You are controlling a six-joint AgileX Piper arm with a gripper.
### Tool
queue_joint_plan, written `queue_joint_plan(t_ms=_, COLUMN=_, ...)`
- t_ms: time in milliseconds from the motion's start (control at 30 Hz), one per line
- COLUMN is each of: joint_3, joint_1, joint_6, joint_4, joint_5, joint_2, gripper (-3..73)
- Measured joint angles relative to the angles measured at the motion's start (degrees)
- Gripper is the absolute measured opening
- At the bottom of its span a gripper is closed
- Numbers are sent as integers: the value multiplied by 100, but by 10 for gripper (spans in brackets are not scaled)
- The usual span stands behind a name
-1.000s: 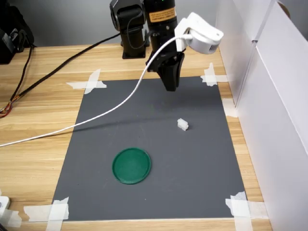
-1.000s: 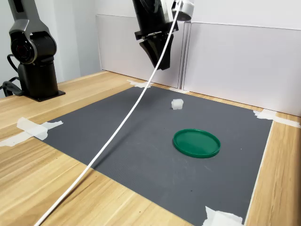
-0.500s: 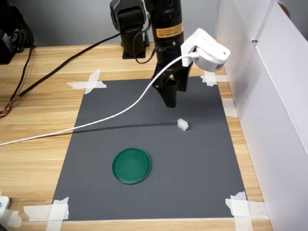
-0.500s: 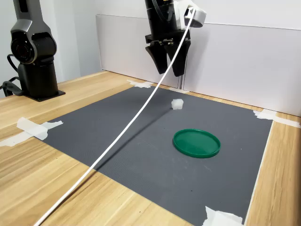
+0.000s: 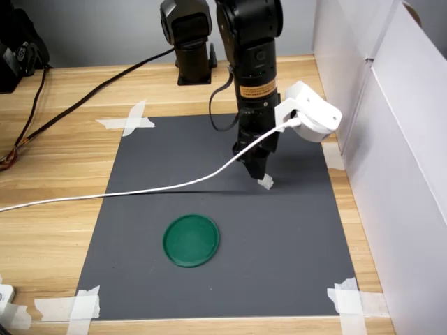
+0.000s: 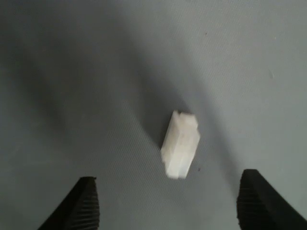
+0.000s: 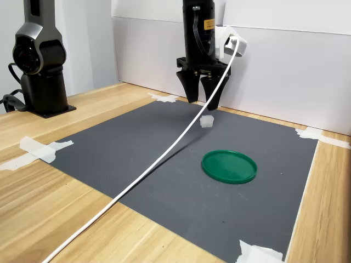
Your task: Grasp a white terminal and put it in the green lid.
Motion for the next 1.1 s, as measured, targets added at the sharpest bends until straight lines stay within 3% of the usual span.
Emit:
queue_joint_plan(t_ms=433, joint_3=-30, joint_1=0, joint_6=-27, joint_4=-76, joint_5=-238, joint_2=535, gripper=698)
queue_joint_plan(t_ms=600, joint_3=-35, joint_1=0, joint_6=-28, joint_4=-140, joint_5=-243, joint_2=666, gripper=646)
queue_joint_plan(t_ms=767, joint_3=-35, joint_1=0, joint_6=15, joint_4=-276, joint_5=-243, joint_2=711, gripper=448)
queue_joint_plan(t_ms=800, joint_3=-35, joint_1=0, joint_6=96, joint_4=-290, joint_5=-243, joint_2=711, gripper=365)
queue_joint_plan(t_ms=900, joint_3=-35, joint_1=0, joint_6=169, joint_4=-324, joint_5=-243, joint_2=711, gripper=234)
queue_joint_plan(t_ms=967, joint_3=-35, joint_1=0, joint_6=213, joint_4=-324, joint_5=-243, joint_2=698, gripper=90)
queue_joint_plan(t_ms=1100, joint_3=-35, joint_1=0, joint_6=217, joint_4=-324, joint_5=-237, joint_2=527, gripper=87)
